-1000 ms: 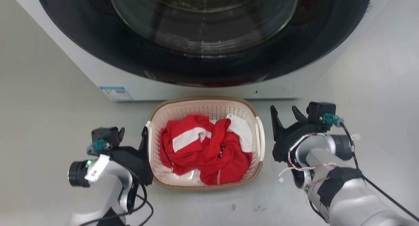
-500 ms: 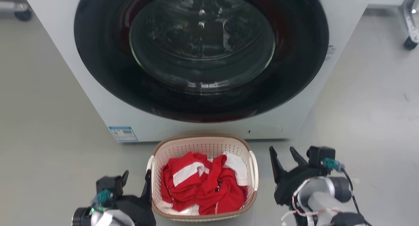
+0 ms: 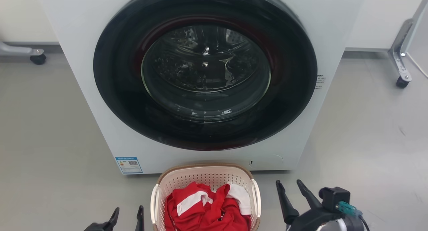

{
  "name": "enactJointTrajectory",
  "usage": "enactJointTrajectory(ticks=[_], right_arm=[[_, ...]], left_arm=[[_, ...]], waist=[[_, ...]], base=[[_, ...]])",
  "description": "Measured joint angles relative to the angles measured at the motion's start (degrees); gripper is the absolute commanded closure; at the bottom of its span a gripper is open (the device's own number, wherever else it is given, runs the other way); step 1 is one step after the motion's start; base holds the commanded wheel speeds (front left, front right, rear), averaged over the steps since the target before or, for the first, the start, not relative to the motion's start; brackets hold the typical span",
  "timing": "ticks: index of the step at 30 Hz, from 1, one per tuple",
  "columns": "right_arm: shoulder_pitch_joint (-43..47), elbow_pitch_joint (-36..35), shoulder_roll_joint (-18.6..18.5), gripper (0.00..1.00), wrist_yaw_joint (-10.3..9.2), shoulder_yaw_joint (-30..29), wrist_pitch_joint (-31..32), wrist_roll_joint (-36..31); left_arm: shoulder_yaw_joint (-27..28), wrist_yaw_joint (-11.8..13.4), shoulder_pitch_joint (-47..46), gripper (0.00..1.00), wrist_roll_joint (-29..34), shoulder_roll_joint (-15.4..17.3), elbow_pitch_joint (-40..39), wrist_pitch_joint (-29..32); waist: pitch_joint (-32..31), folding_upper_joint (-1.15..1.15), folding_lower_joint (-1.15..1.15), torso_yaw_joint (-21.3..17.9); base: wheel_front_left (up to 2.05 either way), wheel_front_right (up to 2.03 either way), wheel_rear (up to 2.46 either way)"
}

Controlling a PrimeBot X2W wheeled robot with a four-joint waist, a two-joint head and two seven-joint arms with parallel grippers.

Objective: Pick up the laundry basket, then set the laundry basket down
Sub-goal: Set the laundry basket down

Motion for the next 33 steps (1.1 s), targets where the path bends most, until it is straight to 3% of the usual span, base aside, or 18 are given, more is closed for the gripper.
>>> enactJointTrajectory(ticks=[8,17,33], right_arm=[[8.1,-7.7,-0.6,0.00,-0.01,-7.1,0.0,-6.8],[14.3,-14.3,-0.2,0.00,-0.01,-12.7,0.0,-13.3],[18.8,-21.7,1.6,0.00,-0.01,-18.5,0.0,-21.1]], left_arm=[[7.7,0.0,7.2,0.00,6.5,-1.0,-7.8,0.0],[12.4,0.0,12.5,0.00,11.9,-2.8,-14.5,0.0],[14.5,0.0,14.8,0.00,16.6,-5.0,-21.2,0.0]], waist=[[-2.1,0.00,0.00,-0.8],[-2.5,0.01,0.01,-1.6],[-1.8,0.01,0.01,-2.8]], base=[[0.00,0.00,0.00],[0.00,0.00,0.00],[0.00,0.00,0.00]])
